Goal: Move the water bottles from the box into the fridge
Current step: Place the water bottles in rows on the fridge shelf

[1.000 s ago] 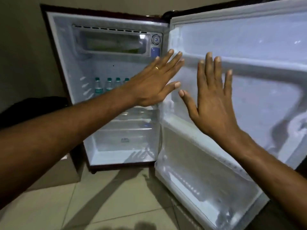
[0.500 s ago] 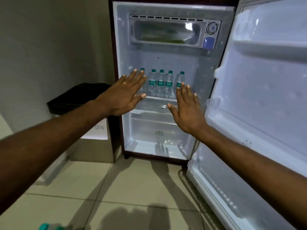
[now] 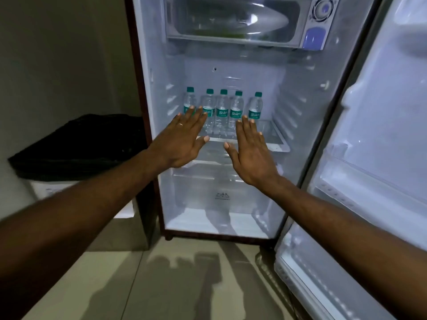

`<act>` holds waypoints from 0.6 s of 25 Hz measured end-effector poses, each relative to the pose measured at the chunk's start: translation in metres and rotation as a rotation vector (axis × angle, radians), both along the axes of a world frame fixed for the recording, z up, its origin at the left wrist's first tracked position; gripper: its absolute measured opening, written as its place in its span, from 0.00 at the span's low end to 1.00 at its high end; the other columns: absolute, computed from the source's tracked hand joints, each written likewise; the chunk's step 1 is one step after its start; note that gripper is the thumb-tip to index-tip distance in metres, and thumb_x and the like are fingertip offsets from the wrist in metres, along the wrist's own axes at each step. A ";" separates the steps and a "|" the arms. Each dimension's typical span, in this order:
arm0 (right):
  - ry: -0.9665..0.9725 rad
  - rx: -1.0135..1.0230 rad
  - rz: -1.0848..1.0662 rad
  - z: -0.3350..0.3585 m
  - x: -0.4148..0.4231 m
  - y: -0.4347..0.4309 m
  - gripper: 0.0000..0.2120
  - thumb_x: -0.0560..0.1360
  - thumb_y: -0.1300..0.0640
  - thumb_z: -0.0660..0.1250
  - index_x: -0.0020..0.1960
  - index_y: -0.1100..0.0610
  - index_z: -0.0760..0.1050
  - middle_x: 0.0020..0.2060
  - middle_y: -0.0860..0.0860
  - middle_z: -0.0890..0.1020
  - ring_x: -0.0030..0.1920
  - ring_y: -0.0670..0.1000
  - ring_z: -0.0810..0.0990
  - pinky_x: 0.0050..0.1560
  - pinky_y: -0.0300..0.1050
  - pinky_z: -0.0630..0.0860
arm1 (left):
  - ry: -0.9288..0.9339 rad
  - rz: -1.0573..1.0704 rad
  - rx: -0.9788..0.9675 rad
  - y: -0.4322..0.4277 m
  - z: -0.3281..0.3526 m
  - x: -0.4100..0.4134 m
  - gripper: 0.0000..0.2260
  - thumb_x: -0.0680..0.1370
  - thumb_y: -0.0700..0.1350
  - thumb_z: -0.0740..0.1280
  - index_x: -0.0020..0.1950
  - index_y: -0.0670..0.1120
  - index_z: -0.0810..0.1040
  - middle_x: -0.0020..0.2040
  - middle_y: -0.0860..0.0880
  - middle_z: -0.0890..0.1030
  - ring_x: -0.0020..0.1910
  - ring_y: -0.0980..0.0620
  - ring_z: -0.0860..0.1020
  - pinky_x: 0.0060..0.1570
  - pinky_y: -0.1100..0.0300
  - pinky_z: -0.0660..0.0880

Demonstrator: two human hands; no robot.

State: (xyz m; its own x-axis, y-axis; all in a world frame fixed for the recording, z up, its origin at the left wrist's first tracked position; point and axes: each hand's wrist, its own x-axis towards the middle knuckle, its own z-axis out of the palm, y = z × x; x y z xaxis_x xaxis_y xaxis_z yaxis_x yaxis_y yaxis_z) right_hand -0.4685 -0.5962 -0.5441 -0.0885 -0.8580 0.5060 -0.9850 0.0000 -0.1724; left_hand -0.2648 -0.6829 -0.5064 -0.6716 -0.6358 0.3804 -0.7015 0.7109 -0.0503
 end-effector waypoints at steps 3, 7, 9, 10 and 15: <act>0.005 -0.010 -0.022 0.009 -0.007 -0.051 0.34 0.85 0.40 0.48 0.82 0.58 0.44 0.82 0.54 0.45 0.82 0.54 0.43 0.81 0.54 0.45 | 0.017 -0.001 -0.008 -0.051 0.004 -0.020 0.30 0.84 0.58 0.47 0.81 0.45 0.44 0.81 0.46 0.44 0.80 0.48 0.42 0.78 0.50 0.43; 0.004 -0.013 -0.047 0.031 -0.011 -0.111 0.34 0.84 0.40 0.48 0.82 0.59 0.45 0.82 0.55 0.46 0.82 0.54 0.44 0.81 0.54 0.48 | 0.053 -0.018 0.008 -0.098 0.029 -0.030 0.30 0.84 0.57 0.48 0.81 0.45 0.45 0.81 0.46 0.45 0.80 0.47 0.43 0.78 0.50 0.43; 0.003 0.015 -0.044 0.040 -0.014 -0.134 0.34 0.85 0.40 0.48 0.82 0.59 0.45 0.82 0.55 0.46 0.82 0.54 0.44 0.81 0.54 0.49 | 0.054 -0.007 -0.015 -0.115 0.036 -0.030 0.29 0.84 0.56 0.49 0.81 0.44 0.46 0.81 0.45 0.46 0.80 0.47 0.44 0.78 0.50 0.44; 0.000 0.027 -0.049 0.043 -0.013 -0.143 0.33 0.85 0.41 0.48 0.82 0.58 0.45 0.82 0.55 0.46 0.82 0.54 0.44 0.81 0.53 0.48 | 0.036 -0.004 -0.026 -0.123 0.039 -0.032 0.29 0.84 0.56 0.49 0.81 0.44 0.46 0.81 0.44 0.46 0.80 0.47 0.44 0.78 0.50 0.44; -0.001 -0.017 0.053 0.039 -0.018 -0.187 0.30 0.86 0.46 0.50 0.82 0.59 0.45 0.82 0.55 0.47 0.82 0.54 0.45 0.81 0.51 0.46 | 0.035 0.068 0.001 -0.153 0.040 -0.045 0.29 0.85 0.55 0.48 0.81 0.44 0.44 0.81 0.45 0.44 0.80 0.47 0.43 0.78 0.50 0.43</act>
State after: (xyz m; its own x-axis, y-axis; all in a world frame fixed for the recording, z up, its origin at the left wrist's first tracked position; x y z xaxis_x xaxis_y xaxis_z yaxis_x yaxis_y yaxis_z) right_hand -0.4863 -0.7835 -0.5056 -0.0443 -0.8525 0.5208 -0.9833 -0.0547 -0.1733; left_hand -0.3094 -0.8360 -0.4661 -0.6133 -0.6801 0.4017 -0.7495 0.6616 -0.0242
